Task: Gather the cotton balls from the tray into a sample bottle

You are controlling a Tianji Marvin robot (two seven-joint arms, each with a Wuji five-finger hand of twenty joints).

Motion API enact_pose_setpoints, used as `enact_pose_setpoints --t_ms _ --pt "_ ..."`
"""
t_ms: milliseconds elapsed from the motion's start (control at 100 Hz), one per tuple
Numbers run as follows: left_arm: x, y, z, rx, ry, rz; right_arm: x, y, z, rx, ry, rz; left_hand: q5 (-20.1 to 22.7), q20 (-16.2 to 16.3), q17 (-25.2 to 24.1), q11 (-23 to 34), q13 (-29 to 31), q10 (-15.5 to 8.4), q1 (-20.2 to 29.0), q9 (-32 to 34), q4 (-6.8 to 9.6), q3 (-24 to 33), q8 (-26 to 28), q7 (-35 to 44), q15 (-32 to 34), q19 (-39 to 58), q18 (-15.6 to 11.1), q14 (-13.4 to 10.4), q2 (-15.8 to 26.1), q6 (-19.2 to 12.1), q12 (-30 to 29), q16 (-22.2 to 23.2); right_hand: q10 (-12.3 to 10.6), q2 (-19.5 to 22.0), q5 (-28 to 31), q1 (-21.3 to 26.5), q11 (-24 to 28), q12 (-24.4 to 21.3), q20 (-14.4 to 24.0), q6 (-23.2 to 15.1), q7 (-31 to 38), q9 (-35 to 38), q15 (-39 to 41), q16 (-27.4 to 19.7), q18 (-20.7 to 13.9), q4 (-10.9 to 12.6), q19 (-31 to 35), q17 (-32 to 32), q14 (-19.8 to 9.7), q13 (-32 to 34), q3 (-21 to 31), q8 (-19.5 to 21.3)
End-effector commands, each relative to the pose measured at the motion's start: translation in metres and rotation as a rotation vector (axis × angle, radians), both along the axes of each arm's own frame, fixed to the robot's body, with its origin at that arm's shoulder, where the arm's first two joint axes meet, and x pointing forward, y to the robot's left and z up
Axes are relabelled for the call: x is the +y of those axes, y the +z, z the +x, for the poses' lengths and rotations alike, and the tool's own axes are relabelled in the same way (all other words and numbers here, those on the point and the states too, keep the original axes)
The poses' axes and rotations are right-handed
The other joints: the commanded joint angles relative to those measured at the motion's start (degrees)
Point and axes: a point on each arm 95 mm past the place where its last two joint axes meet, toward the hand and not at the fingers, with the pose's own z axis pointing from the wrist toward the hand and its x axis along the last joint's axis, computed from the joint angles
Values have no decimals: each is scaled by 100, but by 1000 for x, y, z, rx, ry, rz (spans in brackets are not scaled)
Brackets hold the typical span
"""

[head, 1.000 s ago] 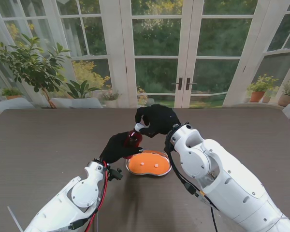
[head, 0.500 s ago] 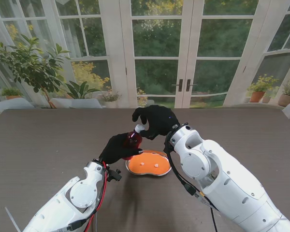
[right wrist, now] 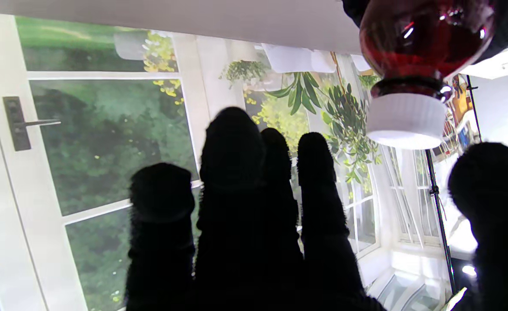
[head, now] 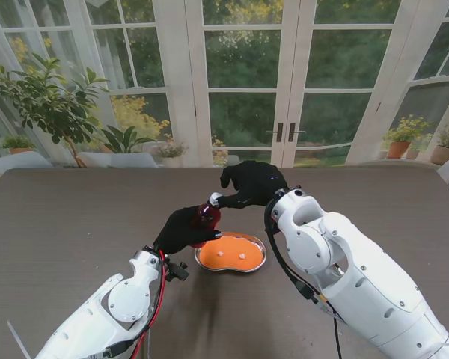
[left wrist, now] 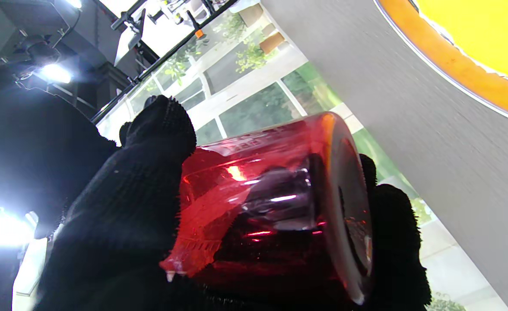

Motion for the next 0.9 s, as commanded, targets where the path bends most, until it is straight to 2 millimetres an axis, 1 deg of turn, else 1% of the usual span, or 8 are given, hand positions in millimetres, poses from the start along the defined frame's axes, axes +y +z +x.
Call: enact_pose_setpoints --t_ms 0,200,490,510,540,600,780,890 --pt "-3 1 -1 4 -17 2 2 -2 0 27 10 -5 899 -32 -241 44 106 -398 892 383 112 772 -20 735 39 -115 -178 178 1353 -1027 67 -28 91 182 212 -178 5 18 159 -133 -88 63 147 106 3 216 301 49 82 113 -184 173" --pt "-2 1 -1 3 -17 2 7 -8 1 29 22 -13 898 -29 -232 48 110 -400 885 397 109 780 -20 735 39 -106 -182 185 1352 -1022 69 -28 61 110 551 -55 44 89 161 -234 -5 170 187 113 -2 271 342 130 53 222 -258 293" --pt "-2 2 -2 4 -16 3 13 -12 2 -9 50 16 910 -29 -238 39 108 -392 883 393 108 784 -15 742 33 -109 -176 186 1353 -1025 67 -30 -100 -288 983 620 252 206 103 -486 625 551 310 101 -9 309 515 371 -68 550 723 696" --pt "-2 2 -2 5 -16 3 13 -12 2 -10 52 18 904 -29 -238 39 109 -393 885 392 108 785 -16 739 33 -109 -176 185 1356 -1027 67 -30 -97 -344 963 737 248 201 91 -504 629 577 305 97 -3 130 518 371 -64 550 769 596" --pt "-2 2 -2 5 -16 3 13 -12 2 -11 55 19 905 -29 -238 39 109 -398 880 392 107 782 -17 738 33 -109 -176 187 1357 -1026 67 -30 -113 -434 905 878 239 196 66 -547 891 585 292 91 -3 -188 528 368 -65 551 800 150" --pt "-2 2 -2 5 -17 4 13 -12 2 -21 66 23 901 -29 -238 35 103 -398 880 386 107 782 -19 734 30 -109 -176 183 1357 -1029 66 -30 -137 -621 817 1096 217 167 41 -638 1154 627 265 84 -30 -480 522 395 -128 575 929 -155" --pt "-2 2 -3 7 -17 3 15 -12 3 -26 96 43 896 -31 -246 34 101 -406 878 384 106 776 -17 733 29 -116 -182 182 1362 -1043 67 -30 -203 -1050 579 1544 195 126 1 -744 1532 661 231 79 -100 -651 491 420 -207 603 1223 -512" --pt "-2 2 -3 9 -18 3 15 -12 4 -29 111 57 898 -33 -252 30 93 -396 887 378 108 776 -15 733 27 -121 -188 178 1367 -1022 65 -31 -223 -1327 531 1720 200 133 -11 -745 1573 662 204 73 -120 -660 476 421 -267 598 1345 -581"
